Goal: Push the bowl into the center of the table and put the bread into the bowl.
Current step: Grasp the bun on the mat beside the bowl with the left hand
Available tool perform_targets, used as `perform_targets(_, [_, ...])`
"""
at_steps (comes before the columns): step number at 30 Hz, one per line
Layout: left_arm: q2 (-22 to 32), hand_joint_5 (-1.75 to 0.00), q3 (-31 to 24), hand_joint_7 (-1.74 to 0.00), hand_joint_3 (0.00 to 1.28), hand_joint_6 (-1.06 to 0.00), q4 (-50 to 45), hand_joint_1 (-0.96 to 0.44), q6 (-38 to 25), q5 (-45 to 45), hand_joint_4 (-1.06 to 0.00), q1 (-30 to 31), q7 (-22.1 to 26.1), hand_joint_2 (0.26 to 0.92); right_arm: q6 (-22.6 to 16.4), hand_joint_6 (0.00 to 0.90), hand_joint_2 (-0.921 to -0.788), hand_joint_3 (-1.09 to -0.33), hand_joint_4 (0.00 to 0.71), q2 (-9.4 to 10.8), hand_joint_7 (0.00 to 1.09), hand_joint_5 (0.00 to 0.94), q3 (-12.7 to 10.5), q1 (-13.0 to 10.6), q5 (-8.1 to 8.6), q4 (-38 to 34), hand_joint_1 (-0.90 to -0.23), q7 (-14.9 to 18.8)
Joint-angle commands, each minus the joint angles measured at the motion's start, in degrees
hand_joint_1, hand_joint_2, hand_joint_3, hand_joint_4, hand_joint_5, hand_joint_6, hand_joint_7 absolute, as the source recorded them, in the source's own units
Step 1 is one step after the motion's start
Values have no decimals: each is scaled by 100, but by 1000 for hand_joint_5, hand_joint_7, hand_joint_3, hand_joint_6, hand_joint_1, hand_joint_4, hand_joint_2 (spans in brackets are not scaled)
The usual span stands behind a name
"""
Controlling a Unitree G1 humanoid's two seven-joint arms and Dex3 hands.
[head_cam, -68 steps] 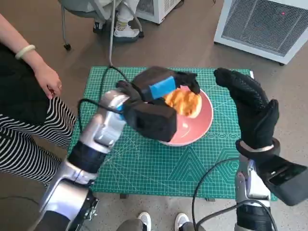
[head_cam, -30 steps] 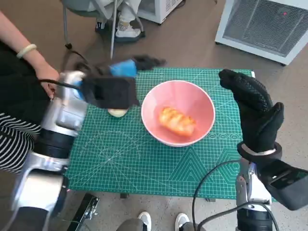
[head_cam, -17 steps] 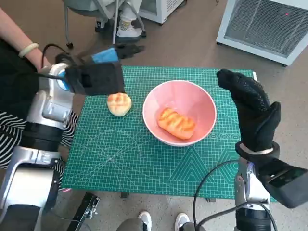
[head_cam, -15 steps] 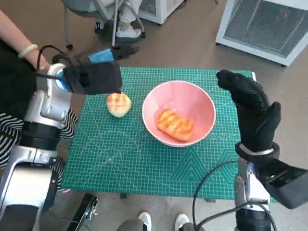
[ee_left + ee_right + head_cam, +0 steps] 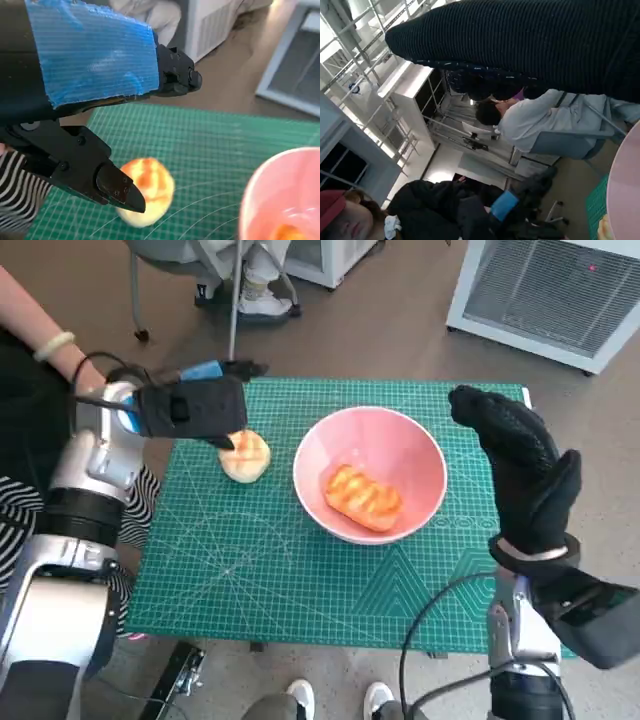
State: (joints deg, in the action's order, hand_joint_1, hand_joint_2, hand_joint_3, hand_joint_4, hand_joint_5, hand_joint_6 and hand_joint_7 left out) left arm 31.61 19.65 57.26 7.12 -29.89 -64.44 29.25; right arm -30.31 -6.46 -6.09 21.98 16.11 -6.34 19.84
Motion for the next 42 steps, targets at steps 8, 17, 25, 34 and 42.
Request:
perform_targets(8, [-372,0,481,-6,0,-241,1012,-113,14,-433,-60,-288,-341,765,48,75,-921,-684,165,-42,437,0,-41,-56,58,-61,-692,69])
perform_targets(17, [-666,0,720,-2,0,-238,1540,-138,-156,-649,-59,-325,-675,764,56,75,-921,-685,164,-67,436,0,-68,-89,54,-35,-692,84])
perform_targets(25, [-909,-4,794,-4,1,-244,1790,-146,-273,-696,-63,-159,-1120,765,98,75,-921,-685,164,-74,435,0,-73,-138,28,53,-691,58])
perform_targets(34, [-1090,-31,982,-44,10,-406,1918,-46,-94,-837,-290,205,-1916,796,123,75,-921,-684,163,-107,434,0,-118,-196,17,93,-691,37])
perform_targets(42, [-1016,-672,1371,-631,57,-631,1955,-8,263,-1279,-734,368,-2815,883,194,74,-921,-679,162,-95,434,0,-126,-246,-20,232,-691,-17])
